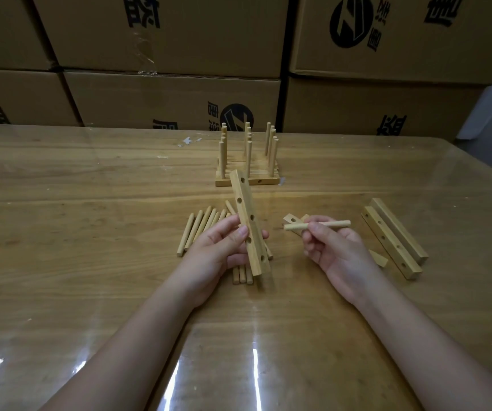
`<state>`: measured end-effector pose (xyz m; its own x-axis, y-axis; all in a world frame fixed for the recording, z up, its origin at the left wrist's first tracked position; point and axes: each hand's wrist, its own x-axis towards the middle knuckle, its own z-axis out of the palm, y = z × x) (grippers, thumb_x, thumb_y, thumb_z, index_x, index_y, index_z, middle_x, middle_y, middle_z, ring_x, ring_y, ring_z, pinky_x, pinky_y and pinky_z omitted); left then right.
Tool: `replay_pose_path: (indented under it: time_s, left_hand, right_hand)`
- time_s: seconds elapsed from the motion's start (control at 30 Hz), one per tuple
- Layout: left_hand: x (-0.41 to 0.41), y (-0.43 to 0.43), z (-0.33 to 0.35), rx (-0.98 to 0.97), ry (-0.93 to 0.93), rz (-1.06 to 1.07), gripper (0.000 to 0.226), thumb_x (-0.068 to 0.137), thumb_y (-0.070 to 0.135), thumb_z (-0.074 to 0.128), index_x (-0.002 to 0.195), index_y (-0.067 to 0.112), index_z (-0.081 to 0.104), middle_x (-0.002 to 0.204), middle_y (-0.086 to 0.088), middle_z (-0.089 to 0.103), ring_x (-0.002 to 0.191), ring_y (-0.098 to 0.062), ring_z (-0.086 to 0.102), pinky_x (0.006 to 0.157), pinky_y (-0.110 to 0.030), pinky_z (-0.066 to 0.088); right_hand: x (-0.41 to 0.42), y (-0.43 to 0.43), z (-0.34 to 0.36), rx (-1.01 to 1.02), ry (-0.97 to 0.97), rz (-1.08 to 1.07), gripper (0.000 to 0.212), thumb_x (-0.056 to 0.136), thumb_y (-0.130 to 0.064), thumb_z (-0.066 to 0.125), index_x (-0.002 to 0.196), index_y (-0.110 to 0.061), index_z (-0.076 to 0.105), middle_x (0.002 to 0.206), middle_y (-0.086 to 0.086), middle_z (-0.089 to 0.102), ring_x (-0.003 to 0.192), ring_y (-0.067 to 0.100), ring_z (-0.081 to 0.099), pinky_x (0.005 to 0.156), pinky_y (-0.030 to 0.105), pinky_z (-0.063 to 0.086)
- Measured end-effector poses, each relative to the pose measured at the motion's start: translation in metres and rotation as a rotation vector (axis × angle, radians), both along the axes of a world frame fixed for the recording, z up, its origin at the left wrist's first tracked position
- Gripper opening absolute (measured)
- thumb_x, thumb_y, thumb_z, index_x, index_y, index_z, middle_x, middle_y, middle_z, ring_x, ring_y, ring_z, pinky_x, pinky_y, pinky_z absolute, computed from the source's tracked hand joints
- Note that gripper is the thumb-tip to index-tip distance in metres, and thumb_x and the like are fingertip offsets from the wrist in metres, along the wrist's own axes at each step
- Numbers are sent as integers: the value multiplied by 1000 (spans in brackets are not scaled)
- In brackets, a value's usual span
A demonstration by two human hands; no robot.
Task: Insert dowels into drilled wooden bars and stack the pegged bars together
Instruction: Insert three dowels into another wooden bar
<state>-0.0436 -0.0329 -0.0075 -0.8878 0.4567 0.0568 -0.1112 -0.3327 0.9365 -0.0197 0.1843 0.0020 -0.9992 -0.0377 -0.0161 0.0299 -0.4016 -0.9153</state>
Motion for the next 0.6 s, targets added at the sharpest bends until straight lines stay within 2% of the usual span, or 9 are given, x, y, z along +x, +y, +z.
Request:
replay_pose_path:
  time_s: [0.2,0.3,0.5,0.6]
  left_hand:
    - [2,1,1,-4,13,-5,51,82,31,63,129,11,55,112,-13,69,95,-24,69,73,-28,55]
    - [2,1,1,-9,23,-10,46,87,27,59,129,10,54,113,-13,69,97,-25,68,74,-28,55]
    - [1,1,2,4,6,7,39,87,22,56,125,11,57,112,-13,70,97,-24,68,74,-28,55]
    - [0,2,1,22,-4,28,37,88,21,55,123,8,57,113,-14,69,99,-26,68,75,-29,56]
  right_hand:
    - [0,-1,-1,51,39,41,20,72,-18,72,92,-12,69,76,8,67,66,11,57,61,20,50]
    - [1,-3,0,77,52,58,26,70,-20,74,93,-11,67,76,9,68,66,10,56,61,19,49]
    - [6,-4,2,171,104,117,21,65,-28,75,85,-22,73,78,8,70,71,9,60,64,18,49]
    - [6,-6,3,268,124,148,14,74,-24,69,88,-24,72,83,9,71,76,8,62,67,18,48]
